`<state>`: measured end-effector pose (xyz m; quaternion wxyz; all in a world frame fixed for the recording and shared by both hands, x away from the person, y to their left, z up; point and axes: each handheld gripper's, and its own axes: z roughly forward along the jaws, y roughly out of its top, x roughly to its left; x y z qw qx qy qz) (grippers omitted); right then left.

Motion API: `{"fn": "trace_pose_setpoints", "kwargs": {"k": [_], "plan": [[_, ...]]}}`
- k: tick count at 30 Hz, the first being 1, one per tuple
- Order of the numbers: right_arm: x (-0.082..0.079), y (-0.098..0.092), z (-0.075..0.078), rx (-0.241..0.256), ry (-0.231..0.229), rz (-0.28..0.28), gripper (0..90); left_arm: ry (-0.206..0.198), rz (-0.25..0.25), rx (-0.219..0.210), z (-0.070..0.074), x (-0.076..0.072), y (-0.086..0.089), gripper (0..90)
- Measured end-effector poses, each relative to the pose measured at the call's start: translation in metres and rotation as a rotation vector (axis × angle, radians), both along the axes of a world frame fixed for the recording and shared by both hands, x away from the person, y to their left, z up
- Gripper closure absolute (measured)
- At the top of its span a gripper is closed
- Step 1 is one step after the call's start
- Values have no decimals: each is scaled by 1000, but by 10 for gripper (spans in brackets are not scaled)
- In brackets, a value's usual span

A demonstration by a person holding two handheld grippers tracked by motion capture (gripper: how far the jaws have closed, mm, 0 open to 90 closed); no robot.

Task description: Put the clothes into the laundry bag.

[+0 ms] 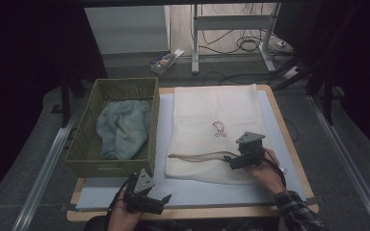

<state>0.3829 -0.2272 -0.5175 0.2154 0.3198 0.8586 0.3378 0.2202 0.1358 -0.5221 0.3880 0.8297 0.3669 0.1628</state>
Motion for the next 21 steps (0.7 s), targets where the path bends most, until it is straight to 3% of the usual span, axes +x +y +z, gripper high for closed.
{"fn": "trace_pose_setpoints", "kwargs": {"k": [10, 14, 21], "plan": [[8, 3, -4, -60, 3, -25, 42, 0, -2, 1, 0, 0, 0, 31], [6, 4, 0, -43, 18, -45, 130, -1, -2, 2, 0, 0, 0, 31], [1, 0, 12, -22, -12, -27, 318, 0, -3, 4, 0, 0, 0, 31]]}}
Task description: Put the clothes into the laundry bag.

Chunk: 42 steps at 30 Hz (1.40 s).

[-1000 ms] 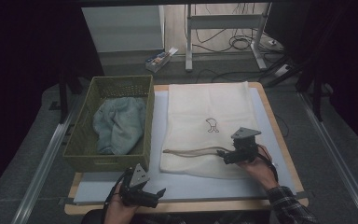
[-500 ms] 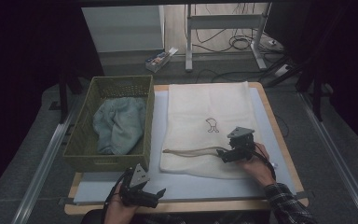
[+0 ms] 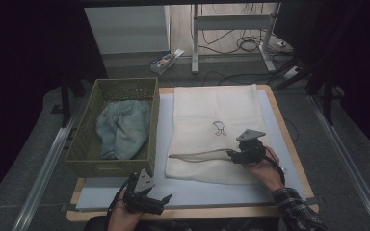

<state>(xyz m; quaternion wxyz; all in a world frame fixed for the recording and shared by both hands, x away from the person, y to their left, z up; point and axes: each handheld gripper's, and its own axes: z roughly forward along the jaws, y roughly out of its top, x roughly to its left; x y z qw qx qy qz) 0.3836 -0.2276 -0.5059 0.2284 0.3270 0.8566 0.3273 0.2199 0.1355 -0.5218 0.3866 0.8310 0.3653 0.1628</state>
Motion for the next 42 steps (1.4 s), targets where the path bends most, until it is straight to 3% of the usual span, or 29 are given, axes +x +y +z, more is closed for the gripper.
{"fn": "trace_pose_setpoints", "kwargs": {"k": [6, 9, 10, 11, 15, 22, 31, 42], "plan": [[-4, -1, 3, -29, -16, 30, 438, 1, -1, 1, 0, 0, 0, 31], [-6, 0, 5, -51, -27, 50, 547, 0, -1, 1, 0, 0, 0, 31], [-6, 0, 5, -51, -27, 50, 547, 0, -1, 1, 0, 0, 0, 31], [-8, 0, 7, -58, -40, 63, 613, 1, -1, 1, 0, 0, 0, 31], [-10, -2, 11, -56, -55, 79, 699, 1, -2, 1, 0, 0, 0, 31], [-9, -4, 14, -39, -41, 87, 793, 1, -1, 2, 0, 0, 0, 31], [-7, -6, 20, 12, -6, 84, 820, 0, 0, 1, 0, 0, 0, 32], [-6, -5, 30, 20, -62, 90, 849, -4, 4, 0, 0, 0, 0, 33]]}}
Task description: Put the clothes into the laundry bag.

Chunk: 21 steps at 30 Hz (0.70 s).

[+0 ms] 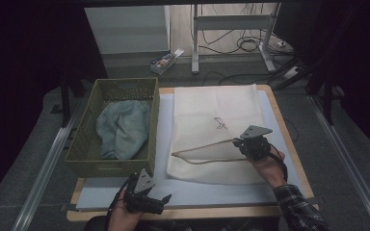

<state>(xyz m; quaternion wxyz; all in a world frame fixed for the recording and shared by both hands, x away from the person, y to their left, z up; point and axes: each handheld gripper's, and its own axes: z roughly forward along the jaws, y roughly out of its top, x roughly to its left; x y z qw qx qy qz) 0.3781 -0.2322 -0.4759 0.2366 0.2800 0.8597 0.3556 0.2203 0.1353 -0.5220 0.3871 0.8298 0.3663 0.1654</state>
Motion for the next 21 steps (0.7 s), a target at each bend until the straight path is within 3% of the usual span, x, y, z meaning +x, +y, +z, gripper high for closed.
{"fn": "trace_pose_setpoints", "kwargs": {"k": [21], "plan": [[12, 1, 24, 100, -9, -11, 850, -7, 9, -4, 1, 0, 1, 35]]}}
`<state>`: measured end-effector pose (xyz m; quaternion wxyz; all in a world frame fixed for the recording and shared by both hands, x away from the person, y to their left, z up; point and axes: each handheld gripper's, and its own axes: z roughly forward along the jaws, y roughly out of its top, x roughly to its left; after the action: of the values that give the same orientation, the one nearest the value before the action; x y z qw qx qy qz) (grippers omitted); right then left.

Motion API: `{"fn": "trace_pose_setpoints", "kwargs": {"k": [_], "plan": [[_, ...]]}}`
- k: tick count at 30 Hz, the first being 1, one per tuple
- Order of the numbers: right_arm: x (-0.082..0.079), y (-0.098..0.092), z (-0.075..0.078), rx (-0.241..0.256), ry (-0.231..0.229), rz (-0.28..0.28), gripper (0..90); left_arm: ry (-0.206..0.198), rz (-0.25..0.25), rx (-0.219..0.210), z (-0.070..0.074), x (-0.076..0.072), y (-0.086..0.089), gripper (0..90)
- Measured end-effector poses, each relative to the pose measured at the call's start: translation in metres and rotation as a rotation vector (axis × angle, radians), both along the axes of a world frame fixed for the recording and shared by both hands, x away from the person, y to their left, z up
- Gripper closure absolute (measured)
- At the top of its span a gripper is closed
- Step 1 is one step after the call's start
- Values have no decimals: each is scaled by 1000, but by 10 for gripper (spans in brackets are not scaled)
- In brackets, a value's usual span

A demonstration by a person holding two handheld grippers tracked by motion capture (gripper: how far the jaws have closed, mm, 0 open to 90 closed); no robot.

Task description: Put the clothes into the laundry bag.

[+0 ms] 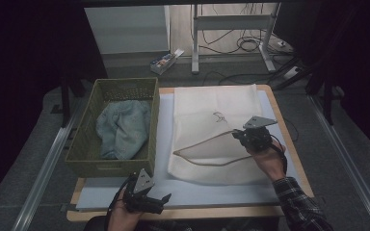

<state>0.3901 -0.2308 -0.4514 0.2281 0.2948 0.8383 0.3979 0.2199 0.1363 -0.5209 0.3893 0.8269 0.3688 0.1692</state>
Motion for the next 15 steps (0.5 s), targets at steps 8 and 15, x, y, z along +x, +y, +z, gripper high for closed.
{"fn": "trace_pose_setpoints", "kwargs": {"k": [8, 15], "plan": [[2, 4, 12, 34, -11, -1, 850, -1, 2, 1, 0, 0, 0, 35], [5, 7, 26, 60, -32, 3, 849, -2, 2, 1, 0, 0, 0, 35]]}}
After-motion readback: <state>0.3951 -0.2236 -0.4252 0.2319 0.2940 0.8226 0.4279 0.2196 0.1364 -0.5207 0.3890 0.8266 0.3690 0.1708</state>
